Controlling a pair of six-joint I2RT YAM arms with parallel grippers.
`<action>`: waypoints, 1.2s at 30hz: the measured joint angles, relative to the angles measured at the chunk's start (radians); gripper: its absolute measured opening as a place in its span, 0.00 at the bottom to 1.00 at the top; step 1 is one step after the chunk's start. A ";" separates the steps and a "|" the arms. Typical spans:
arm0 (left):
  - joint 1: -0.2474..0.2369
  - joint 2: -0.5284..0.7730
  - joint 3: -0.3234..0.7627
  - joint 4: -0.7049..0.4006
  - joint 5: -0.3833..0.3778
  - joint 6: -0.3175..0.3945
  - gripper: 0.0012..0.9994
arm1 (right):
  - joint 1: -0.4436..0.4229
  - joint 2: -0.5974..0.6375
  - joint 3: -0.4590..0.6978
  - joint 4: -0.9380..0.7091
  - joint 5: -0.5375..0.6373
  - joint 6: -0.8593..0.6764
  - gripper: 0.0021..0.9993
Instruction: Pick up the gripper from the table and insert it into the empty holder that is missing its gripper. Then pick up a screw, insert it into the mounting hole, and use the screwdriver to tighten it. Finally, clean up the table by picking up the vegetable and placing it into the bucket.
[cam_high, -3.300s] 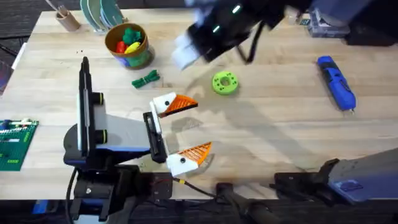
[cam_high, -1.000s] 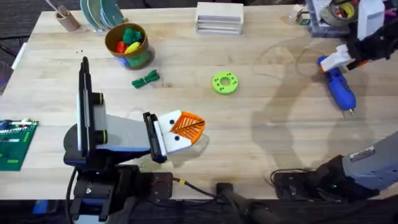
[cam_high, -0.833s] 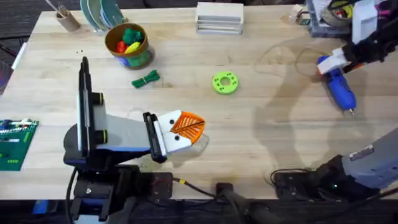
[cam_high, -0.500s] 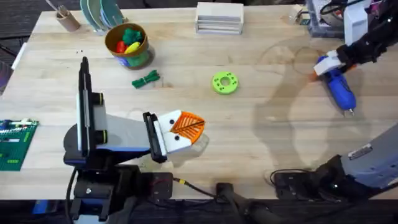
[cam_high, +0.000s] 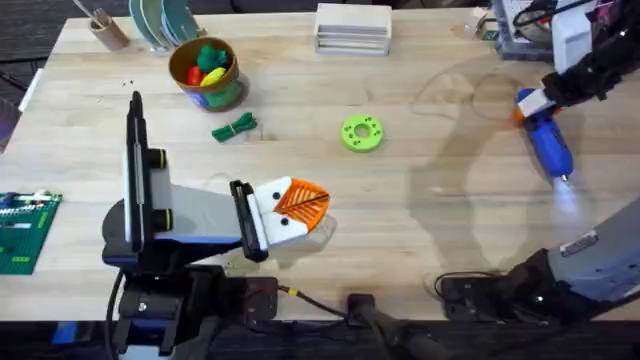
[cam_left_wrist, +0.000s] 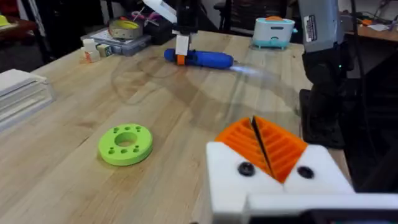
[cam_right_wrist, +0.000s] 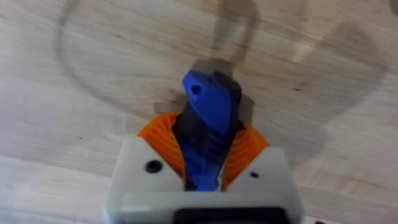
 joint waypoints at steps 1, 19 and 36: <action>0.000 0.000 0.000 0.000 0.000 0.000 0.01 | 0.000 0.001 0.000 0.000 -0.001 -0.002 0.23; 0.000 0.000 0.000 0.000 -0.004 0.000 0.01 | 0.016 0.028 0.060 -0.140 -0.054 -0.005 0.03; 0.000 0.000 0.000 0.000 -0.008 0.000 0.01 | 0.019 -0.284 0.130 -0.162 -0.335 0.011 0.03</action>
